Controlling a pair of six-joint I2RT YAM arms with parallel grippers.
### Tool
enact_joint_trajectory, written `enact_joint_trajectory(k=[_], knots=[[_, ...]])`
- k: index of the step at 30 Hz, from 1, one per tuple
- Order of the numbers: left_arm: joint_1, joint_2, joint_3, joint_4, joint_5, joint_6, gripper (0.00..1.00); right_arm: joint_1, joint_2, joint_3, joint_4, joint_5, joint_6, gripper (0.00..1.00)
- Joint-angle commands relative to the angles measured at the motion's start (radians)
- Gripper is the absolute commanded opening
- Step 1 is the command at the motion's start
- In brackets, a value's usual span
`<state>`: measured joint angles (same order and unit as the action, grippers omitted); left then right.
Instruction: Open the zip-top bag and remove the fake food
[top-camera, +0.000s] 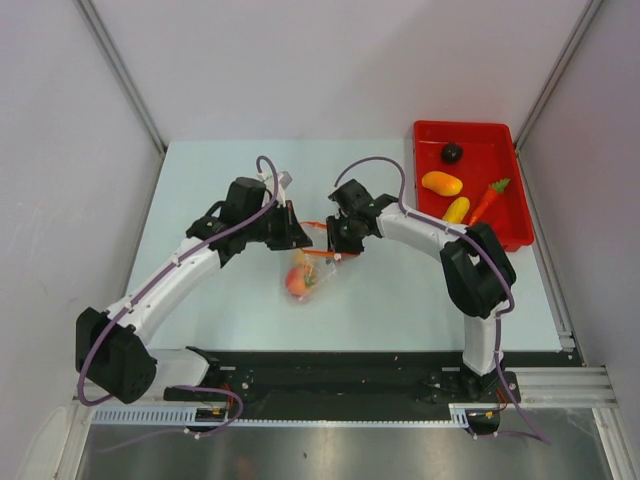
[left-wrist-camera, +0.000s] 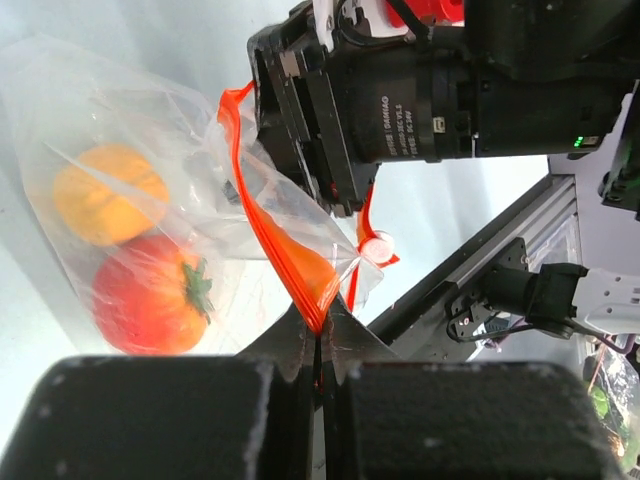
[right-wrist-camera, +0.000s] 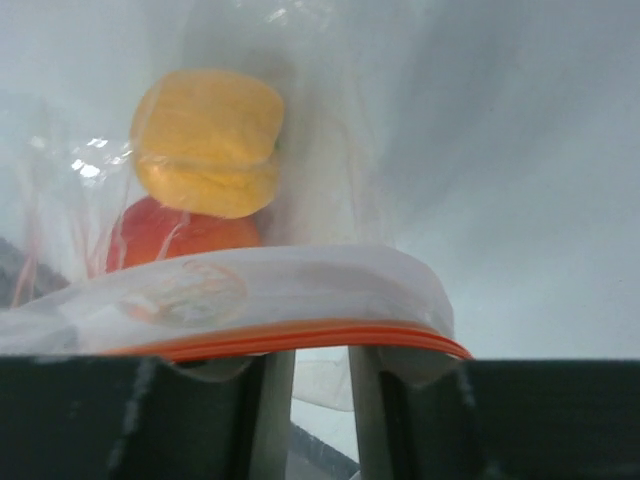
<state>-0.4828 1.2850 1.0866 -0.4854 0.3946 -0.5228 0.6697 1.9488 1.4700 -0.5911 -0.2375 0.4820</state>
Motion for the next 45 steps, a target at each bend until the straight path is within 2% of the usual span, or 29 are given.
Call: enact_joint_trajectory(k=[1,6,9,17,21,27,32,38,43,45], knots=[[0.01,-0.038,-0.007,0.016,0.029,0.003,0.0,0.007,-0.056,0.001,-0.027,-0.106,-0.071,0.34],[0.009,-0.03,-0.014,0.057,0.076,-0.005,0.0,0.047,-0.09,0.0,0.062,-0.262,-0.008,0.4],[0.007,-0.026,-0.01,0.079,0.102,-0.008,0.0,0.056,-0.062,0.0,0.12,-0.314,0.041,0.39],[-0.013,-0.007,-0.01,0.1,0.142,-0.011,0.0,0.068,0.015,0.0,0.234,-0.355,0.063,0.38],[-0.019,0.002,-0.019,0.102,0.144,-0.009,0.0,0.07,0.061,0.001,0.254,-0.365,0.087,0.49],[-0.019,-0.001,-0.047,0.096,0.135,0.003,0.0,0.11,0.084,0.0,0.154,-0.298,0.029,0.66],[-0.019,-0.01,-0.076,0.091,0.125,0.009,0.0,0.143,0.093,-0.011,0.083,-0.296,-0.046,0.73],[-0.019,-0.016,-0.086,0.065,0.107,0.029,0.0,0.172,0.105,-0.053,0.079,-0.321,-0.095,0.77],[-0.019,-0.027,-0.112,0.056,0.101,0.035,0.0,0.192,0.14,-0.06,0.074,-0.339,-0.097,0.77],[-0.019,-0.033,-0.117,0.053,0.096,0.037,0.0,0.194,0.141,-0.06,0.07,-0.341,-0.097,0.73]])
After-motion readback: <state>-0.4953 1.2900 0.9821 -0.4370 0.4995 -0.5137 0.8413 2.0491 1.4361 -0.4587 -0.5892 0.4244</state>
